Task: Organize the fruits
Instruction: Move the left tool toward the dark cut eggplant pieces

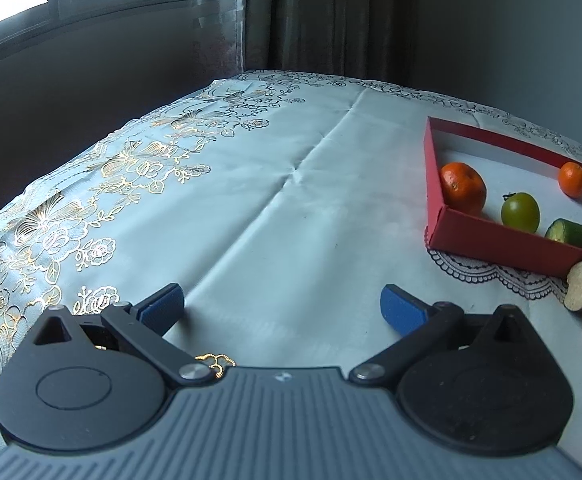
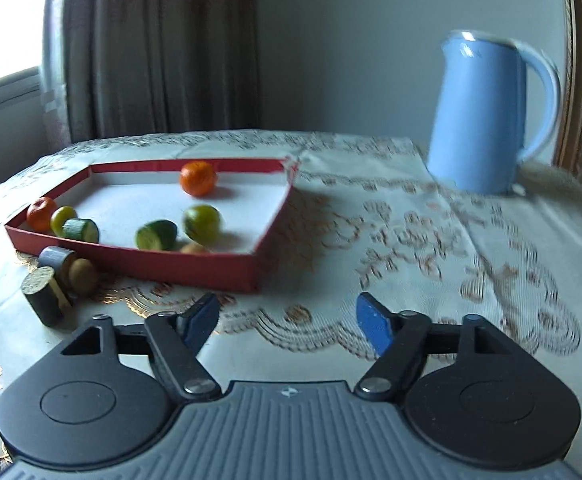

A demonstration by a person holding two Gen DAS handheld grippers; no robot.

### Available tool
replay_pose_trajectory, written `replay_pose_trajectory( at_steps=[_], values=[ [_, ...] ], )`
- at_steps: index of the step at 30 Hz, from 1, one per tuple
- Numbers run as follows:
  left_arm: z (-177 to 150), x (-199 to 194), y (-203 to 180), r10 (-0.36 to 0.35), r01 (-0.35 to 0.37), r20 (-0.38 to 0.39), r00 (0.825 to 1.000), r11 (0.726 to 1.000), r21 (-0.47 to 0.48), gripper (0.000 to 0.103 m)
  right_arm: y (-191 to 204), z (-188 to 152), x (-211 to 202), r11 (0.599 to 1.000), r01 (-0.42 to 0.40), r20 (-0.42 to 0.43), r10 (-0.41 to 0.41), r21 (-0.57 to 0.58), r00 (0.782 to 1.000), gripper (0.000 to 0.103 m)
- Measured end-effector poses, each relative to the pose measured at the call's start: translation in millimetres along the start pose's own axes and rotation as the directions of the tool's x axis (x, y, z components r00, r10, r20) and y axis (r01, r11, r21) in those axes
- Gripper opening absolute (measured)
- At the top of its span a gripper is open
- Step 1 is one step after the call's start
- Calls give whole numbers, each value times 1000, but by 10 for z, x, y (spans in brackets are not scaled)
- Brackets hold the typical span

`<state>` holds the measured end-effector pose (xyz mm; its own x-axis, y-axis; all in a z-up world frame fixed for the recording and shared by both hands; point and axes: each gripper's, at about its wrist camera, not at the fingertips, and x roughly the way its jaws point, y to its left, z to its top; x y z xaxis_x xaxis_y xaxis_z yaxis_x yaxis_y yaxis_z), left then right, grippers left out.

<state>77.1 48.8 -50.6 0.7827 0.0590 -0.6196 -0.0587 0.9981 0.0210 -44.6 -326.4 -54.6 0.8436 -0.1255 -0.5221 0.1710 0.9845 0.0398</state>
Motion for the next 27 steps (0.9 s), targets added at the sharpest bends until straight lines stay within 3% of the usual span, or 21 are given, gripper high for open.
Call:
replay_pose_trajectory(
  at_steps=[9,14,21,27],
  values=[
    [-24,-82,48,-35,36,42,998,999,-17,103,-55,-34,98,999,6,-59,-3,43,998,78],
    [-41,-127,-35,-6,5,23,1000,1000,12,103,-108,-28,135,997,4,-80,2,74,997,78],
    [-82,-334,-346,-98,96,29,995,993,63,103,-109,-26,144,997,-4,-82,10,74,997,78],
    [-71,-505,-653,-132,127,37,991,985,113,103,-122,-25,141,996,-17,-78,24,84,997,78]
  ],
)
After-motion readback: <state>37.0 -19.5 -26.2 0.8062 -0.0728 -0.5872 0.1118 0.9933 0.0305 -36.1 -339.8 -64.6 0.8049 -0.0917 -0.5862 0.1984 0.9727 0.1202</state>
